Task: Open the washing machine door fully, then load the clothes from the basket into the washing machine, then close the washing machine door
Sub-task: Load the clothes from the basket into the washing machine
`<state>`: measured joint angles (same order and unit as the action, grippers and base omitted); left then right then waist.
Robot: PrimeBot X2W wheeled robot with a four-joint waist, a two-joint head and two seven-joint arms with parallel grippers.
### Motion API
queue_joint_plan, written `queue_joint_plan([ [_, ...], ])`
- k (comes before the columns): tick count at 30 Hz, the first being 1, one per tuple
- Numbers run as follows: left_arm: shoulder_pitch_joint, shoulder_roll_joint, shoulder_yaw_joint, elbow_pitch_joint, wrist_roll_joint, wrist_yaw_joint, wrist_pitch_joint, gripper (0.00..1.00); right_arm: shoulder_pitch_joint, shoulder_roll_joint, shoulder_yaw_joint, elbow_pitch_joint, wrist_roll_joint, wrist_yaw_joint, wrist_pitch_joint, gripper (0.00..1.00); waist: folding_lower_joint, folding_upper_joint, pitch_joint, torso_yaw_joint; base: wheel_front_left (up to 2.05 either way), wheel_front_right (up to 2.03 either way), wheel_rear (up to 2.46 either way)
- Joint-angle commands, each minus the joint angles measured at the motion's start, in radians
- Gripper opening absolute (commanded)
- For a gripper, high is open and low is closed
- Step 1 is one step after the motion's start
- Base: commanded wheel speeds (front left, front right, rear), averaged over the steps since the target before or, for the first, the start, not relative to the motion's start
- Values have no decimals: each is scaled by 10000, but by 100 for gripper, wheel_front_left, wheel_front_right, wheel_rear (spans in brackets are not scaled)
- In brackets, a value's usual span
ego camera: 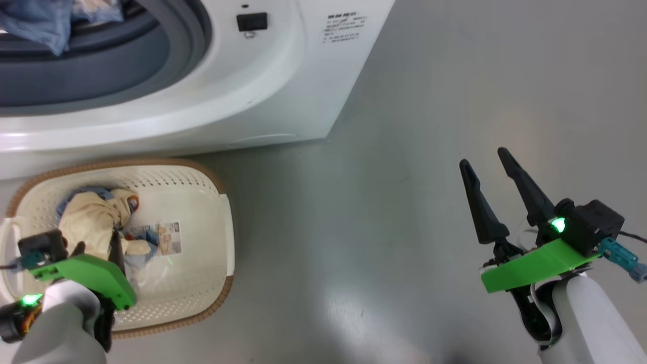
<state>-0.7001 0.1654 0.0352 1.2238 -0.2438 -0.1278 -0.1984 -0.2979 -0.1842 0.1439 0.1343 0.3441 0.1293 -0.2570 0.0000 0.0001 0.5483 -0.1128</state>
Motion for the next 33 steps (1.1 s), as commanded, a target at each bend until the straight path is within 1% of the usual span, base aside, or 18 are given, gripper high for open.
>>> queue_joint_plan([
  [1,-222,595,205,184,-142,-22,122,100,-94,23,172,-302,-93,14,-48,100,0,-1,645,-139,0,0,0],
  [13,-1114,1010,128,592,-282,154,617,100,-527,41,109,-488,-224,14,-48,100,0,-1,1641,-131,0,0,0],
  [33,-1978,1436,133,665,-678,285,1037,100,-889,24,122,-794,-337,14,-48,100,0,-1,2561,-277,0,0,0],
])
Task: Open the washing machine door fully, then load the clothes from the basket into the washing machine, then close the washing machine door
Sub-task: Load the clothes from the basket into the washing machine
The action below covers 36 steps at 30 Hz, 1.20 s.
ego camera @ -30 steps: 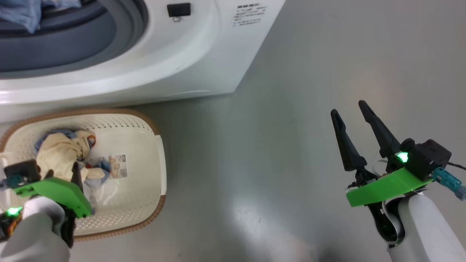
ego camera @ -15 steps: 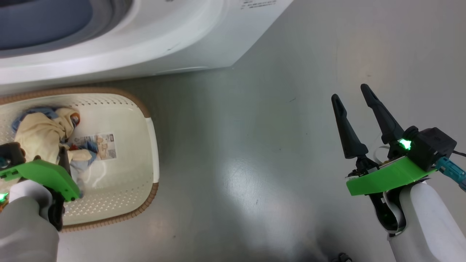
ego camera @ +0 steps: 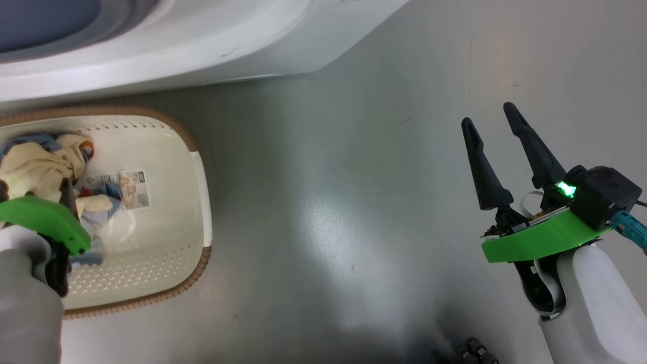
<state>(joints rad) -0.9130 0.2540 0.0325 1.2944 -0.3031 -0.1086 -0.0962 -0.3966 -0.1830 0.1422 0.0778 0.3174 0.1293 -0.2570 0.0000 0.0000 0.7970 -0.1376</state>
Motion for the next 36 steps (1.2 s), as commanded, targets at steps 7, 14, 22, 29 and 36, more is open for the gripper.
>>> queue_joint_plan([
  [7,25,615,64,-38,-122,212,148,100,55,65,185,-263,-106,14,-48,100,0,0,218,-104,0,0,0],
  [14,-79,705,39,-38,-209,299,295,100,-4,55,228,-315,-114,14,-48,100,0,0,386,-173,0,0,0],
  [22,-251,808,-11,-37,-315,362,441,57,-65,49,280,-346,-128,14,-48,100,0,0,517,-240,0,0,0],
  [29,-283,835,-46,-37,-429,358,506,0,-118,38,303,-315,-149,14,-48,100,0,0,450,-223,0,0,0],
  [36,-84,657,-42,-37,-606,269,125,0,-80,11,303,-241,-152,14,-48,100,0,0,47,-73,0,0,0],
])
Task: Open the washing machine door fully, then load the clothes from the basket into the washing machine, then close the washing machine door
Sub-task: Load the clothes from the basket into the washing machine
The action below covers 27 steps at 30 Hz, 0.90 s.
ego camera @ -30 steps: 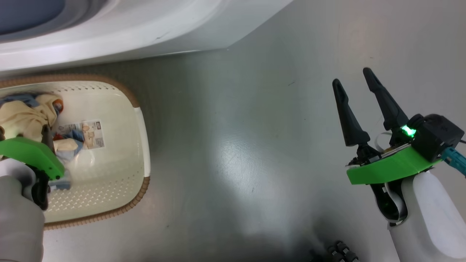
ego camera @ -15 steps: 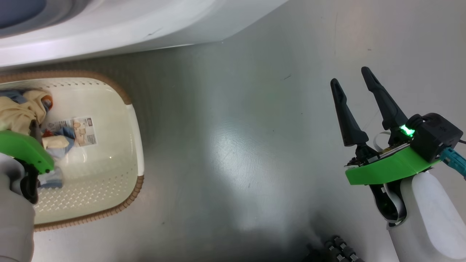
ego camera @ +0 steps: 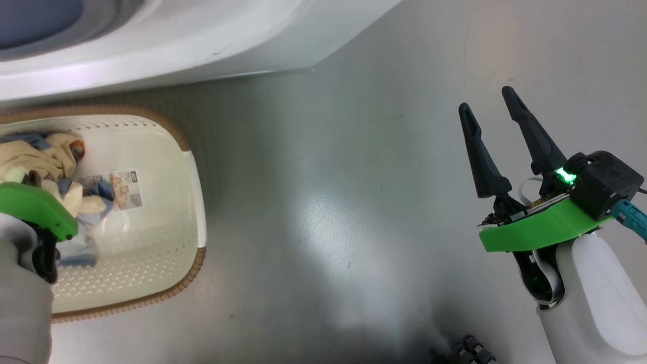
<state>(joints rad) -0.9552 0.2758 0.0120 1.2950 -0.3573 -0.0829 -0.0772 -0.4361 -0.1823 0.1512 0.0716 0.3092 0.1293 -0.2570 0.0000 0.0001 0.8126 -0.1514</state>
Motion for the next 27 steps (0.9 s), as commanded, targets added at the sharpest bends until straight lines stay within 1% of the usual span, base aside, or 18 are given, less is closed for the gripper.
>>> queue_joint_plan([
  [1,389,403,138,-43,-65,-20,-189,0,325,-6,219,-167,-70,14,-48,100,0,-1,-195,91,0,0,0],
  [10,1046,166,-147,-45,-44,-300,-1428,0,470,-93,323,39,5,14,-48,100,0,-1,-1382,312,0,0,0],
  [16,1605,11,-304,-359,-33,-407,-1811,0,703,-157,414,273,115,14,-48,100,0,-1,-2446,397,0,0,0],
  [22,2528,-158,-192,-1571,-53,-448,-1841,0,1169,-287,476,513,221,14,-48,100,0,-1,-3610,527,0,0,0],
  [23,2528,-158,-192,-1571,-53,-448,-1841,0,1169,-287,476,513,221,14,-48,100,0,-1,-3610,527,0,0,0],
  [27,3240,-283,-11,-2410,-65,-462,-1843,0,1522,-360,508,620,309,14,-48,100,0,-1,-4295,537,0,0,0],
])
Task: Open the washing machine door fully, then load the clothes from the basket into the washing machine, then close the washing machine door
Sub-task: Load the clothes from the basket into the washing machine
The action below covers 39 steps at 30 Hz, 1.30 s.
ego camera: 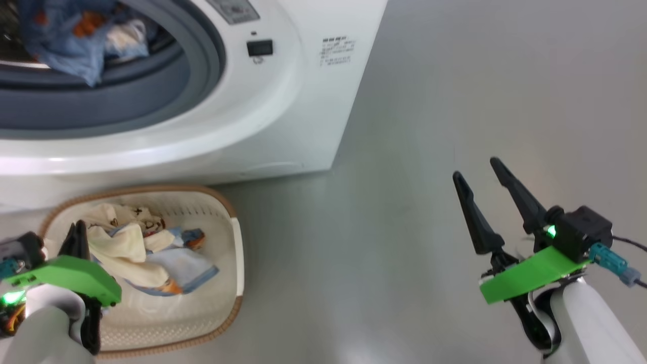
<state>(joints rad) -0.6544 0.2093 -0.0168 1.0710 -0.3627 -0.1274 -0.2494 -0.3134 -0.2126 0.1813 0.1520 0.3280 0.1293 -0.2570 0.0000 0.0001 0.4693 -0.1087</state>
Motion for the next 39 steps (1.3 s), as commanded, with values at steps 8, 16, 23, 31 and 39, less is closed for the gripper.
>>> queue_joint_plan([
  [8,1550,150,459,-2451,239,-29,-123,0,1145,-238,6,-115,261,14,-48,100,0,-1,-1929,206,0,0,0],
  [16,3136,15,799,-4936,605,-31,-123,0,1876,-313,-265,-110,286,14,-48,100,0,-1,-2710,306,0,0,0],
  [23,4862,-149,1192,-7456,1088,-31,-123,0,2249,-388,-379,-127,291,14,-48,100,0,-1,-3070,289,0,0,0],
  [31,6743,-848,1572,-9953,1259,99,-124,0,2385,-380,-531,-204,284,14,-48,100,0,-1,-3132,300,0,0,0],
  [39,6905,-1168,1526,-10629,1026,140,-124,0,2369,-347,-658,-256,257,14,-48,100,0,-1,-2989,364,0,0,0],
])
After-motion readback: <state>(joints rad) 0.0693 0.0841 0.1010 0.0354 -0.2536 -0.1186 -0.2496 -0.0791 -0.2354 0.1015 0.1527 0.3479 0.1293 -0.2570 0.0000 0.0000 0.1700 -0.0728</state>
